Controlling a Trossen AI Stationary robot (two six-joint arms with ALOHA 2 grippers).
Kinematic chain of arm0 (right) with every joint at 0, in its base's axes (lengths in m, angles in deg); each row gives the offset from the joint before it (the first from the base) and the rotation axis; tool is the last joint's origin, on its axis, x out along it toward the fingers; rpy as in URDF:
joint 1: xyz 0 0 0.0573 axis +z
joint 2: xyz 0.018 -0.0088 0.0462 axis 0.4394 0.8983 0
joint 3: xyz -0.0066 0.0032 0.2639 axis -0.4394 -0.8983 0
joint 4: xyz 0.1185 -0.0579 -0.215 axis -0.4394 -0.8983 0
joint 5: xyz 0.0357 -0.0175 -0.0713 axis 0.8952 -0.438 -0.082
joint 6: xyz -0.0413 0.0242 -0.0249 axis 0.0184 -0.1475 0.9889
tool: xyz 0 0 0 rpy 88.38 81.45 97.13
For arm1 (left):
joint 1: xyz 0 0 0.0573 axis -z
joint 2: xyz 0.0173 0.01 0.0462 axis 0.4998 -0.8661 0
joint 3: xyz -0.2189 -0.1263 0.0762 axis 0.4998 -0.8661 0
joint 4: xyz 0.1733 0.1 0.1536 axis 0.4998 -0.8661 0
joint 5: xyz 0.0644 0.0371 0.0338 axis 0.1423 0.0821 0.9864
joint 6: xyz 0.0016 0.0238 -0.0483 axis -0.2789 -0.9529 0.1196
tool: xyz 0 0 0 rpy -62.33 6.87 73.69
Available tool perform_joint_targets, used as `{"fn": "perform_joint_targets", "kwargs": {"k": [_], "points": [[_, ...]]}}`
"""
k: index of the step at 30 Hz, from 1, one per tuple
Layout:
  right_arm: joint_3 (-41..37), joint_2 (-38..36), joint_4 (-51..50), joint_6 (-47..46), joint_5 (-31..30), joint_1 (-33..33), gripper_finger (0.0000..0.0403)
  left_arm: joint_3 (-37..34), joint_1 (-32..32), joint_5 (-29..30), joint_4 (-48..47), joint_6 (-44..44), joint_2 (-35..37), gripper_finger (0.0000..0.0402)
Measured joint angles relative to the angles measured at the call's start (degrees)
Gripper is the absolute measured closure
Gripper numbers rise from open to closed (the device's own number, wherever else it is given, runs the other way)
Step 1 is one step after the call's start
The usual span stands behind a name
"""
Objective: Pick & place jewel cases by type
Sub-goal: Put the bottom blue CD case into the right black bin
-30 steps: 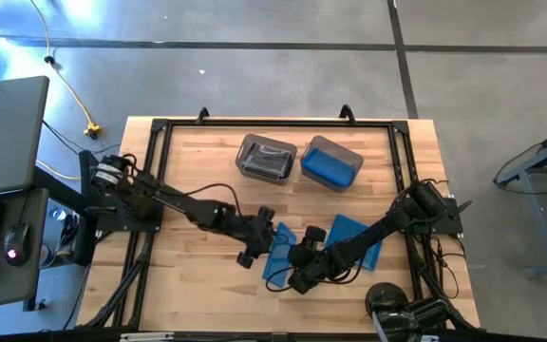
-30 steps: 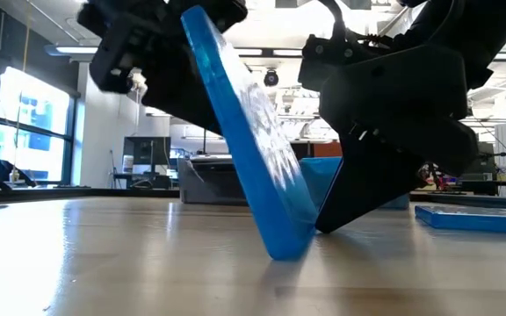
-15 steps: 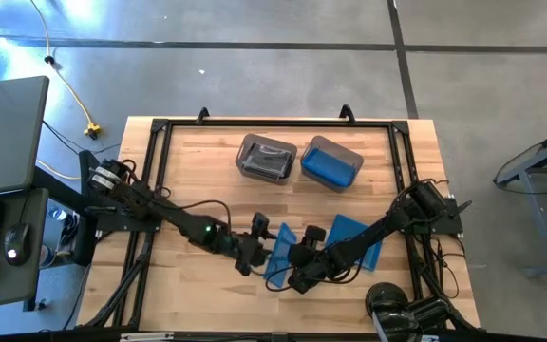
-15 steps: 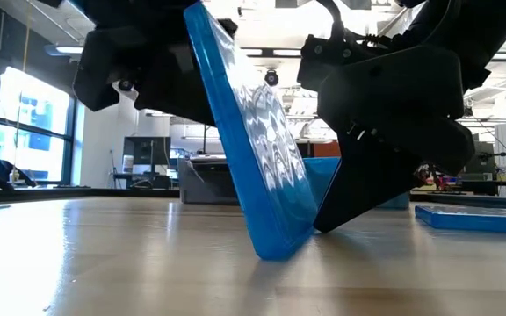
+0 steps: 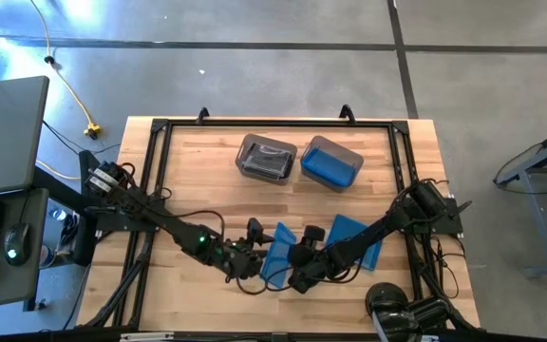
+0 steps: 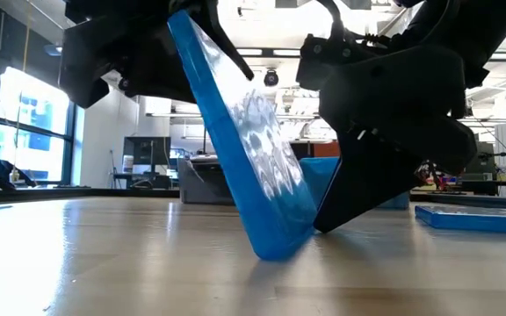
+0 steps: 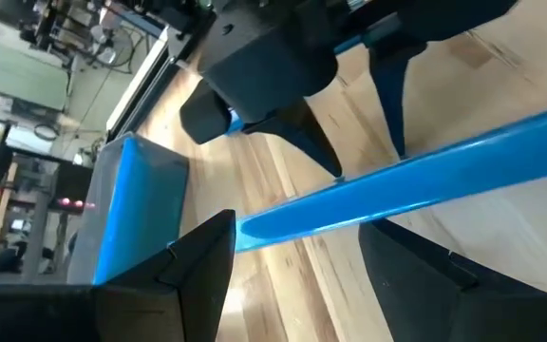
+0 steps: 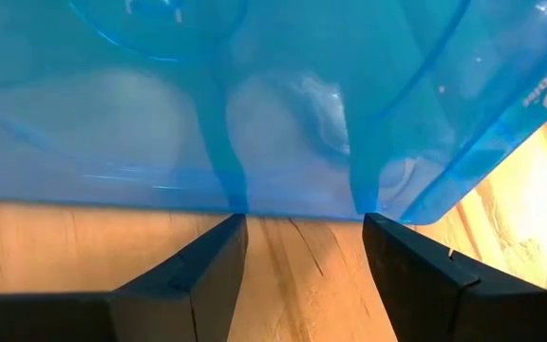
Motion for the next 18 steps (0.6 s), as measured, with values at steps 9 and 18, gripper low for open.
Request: {"fn": "perform_joint_targets", "kwargs": {"k": [9,18], "points": [[0.07,-0.09,-0.28,7.12,0.7,-0.02,0.0192,0.0,-0.17,-4.96,0.38,-4.83,0.13,0.0181],[0.13,-0.82,-0.69,15.0,5.3,-1.01,0.0192,0.07,-0.19,-9.65,0.5,-16.25,0.21,0.0181]]}}
